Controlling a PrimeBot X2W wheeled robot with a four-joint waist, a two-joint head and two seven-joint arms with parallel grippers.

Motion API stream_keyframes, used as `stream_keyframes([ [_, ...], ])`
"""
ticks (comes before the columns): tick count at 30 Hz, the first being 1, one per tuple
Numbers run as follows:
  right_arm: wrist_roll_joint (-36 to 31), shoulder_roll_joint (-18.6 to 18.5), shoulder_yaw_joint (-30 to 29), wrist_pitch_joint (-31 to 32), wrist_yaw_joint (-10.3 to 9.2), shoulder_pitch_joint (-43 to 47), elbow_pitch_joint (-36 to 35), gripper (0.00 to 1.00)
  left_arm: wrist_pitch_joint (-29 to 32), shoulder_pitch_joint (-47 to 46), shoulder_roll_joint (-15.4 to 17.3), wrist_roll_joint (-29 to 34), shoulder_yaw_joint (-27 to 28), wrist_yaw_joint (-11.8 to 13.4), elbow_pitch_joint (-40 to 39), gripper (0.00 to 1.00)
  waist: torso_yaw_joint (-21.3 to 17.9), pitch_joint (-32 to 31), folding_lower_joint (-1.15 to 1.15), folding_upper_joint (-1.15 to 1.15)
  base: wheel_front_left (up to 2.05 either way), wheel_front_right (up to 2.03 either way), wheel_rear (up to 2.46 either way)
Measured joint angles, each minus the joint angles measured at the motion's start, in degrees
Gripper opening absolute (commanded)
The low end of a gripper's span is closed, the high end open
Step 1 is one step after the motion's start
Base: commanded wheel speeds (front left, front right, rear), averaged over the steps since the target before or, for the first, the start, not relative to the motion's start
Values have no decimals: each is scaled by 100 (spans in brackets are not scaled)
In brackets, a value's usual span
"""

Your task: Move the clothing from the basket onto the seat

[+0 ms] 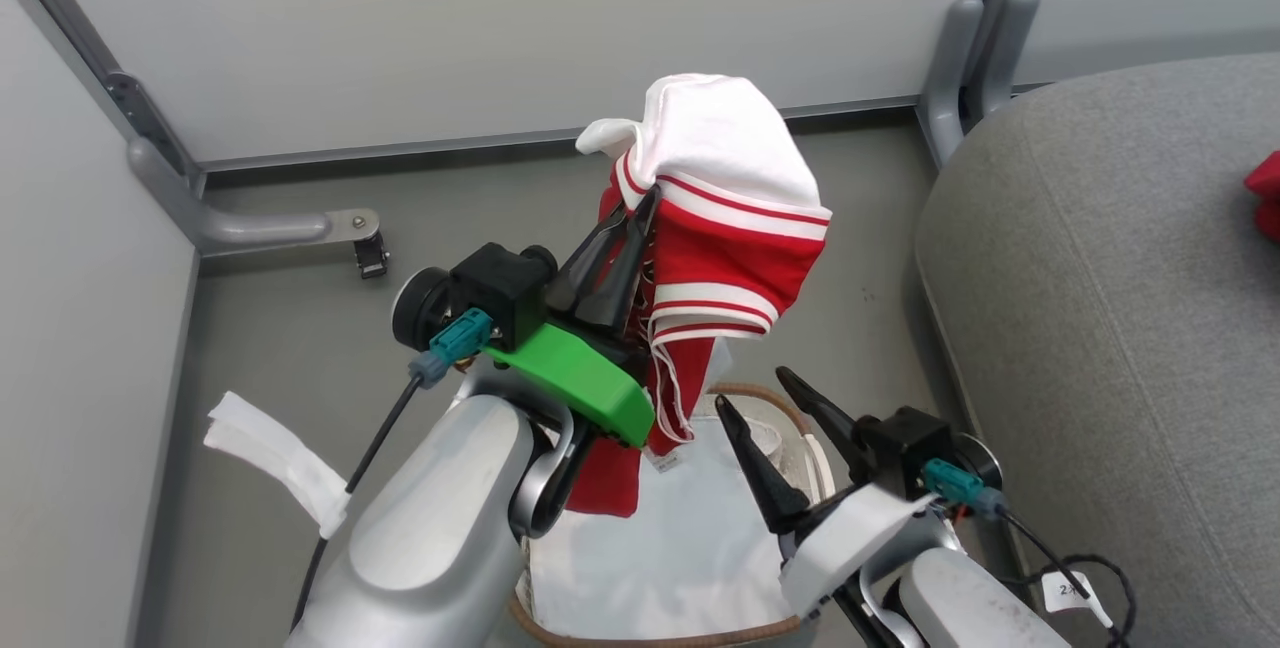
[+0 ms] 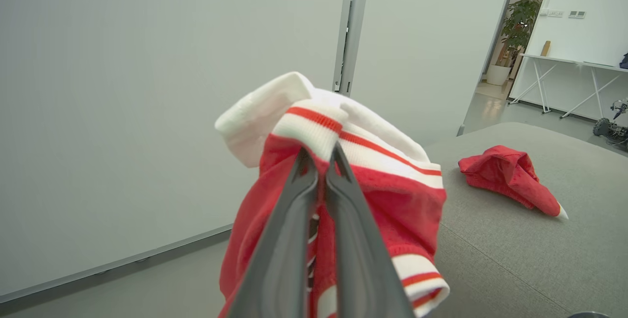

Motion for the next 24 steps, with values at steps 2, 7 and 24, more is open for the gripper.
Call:
stream_keyframes([
  [2, 131, 1, 149, 0, 0, -211, 120, 100, 0, -59, 2, -23, -111, 15, -40, 0, 70, 34, 0, 0, 0, 0, 0],
  [7, 546, -7, 544, 0, -1, -547, 346, 100, 0, -132, 1, -213, -445, 103, -132, 0, 288, 96, 0, 0, 0, 0, 0],
  [24, 615, -4, 632, 0, -1, -1053, 583, 100, 0, -308, 2, -583, -1144, 272, -304, 0, 724, 196, 0, 0, 0, 0, 0],
])
